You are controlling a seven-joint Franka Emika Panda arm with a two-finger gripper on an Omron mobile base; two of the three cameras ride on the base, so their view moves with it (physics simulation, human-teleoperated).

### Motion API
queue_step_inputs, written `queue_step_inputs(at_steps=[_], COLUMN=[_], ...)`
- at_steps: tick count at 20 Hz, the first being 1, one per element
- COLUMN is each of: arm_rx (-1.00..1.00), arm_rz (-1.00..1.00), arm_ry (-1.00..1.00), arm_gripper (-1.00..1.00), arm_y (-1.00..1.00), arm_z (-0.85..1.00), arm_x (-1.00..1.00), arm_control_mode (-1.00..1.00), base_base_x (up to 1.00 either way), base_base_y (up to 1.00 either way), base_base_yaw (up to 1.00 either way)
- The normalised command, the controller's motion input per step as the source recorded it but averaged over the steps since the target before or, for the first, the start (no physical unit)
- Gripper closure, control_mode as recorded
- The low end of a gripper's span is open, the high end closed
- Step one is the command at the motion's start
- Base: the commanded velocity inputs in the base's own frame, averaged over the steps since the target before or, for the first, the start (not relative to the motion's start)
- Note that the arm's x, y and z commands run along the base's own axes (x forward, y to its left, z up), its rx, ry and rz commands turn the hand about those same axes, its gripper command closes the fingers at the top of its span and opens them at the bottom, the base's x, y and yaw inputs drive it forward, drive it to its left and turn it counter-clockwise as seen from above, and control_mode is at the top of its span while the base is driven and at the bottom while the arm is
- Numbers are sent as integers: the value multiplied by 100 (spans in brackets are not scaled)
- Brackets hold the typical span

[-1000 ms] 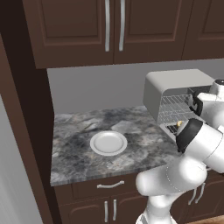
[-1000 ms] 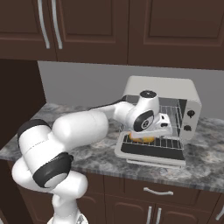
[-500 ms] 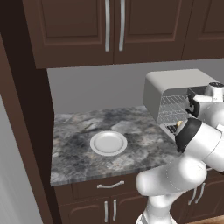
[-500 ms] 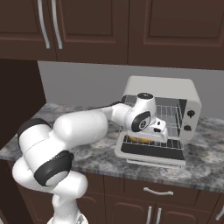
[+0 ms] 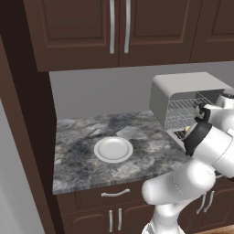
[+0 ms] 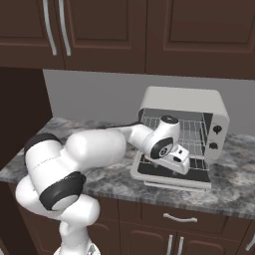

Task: Open the toaster oven door. Place the hotdog bun on the bottom rack in the toaster oven and place the chicken drumstick on the top rack.

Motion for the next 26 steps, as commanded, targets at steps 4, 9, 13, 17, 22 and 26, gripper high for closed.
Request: queue_step_inputs(at_steps=[4,9,13,17,22,26], arm_rx=[1,0,0,0,0,0], arm_rz=[-1,0,0,0,3,1], arm_ry=[0,-1,-1,-3,-6,-7], arm_gripper=[-100,-100,-100,-100,-100,-100], arm_y=[2,1,0,0,4,17], arm_z=[-11,-14,-24,-27,-24,-19], arm_x=[24,0,0,0,7,27], arm_control_mode=[-100,-100,-100,-100,-100,-100], base_base_x=[0,0,0,0,0,0], base_base_y=[0,0,0,0,0,0], base_base_yaw=[0,0,0,0,0,0])
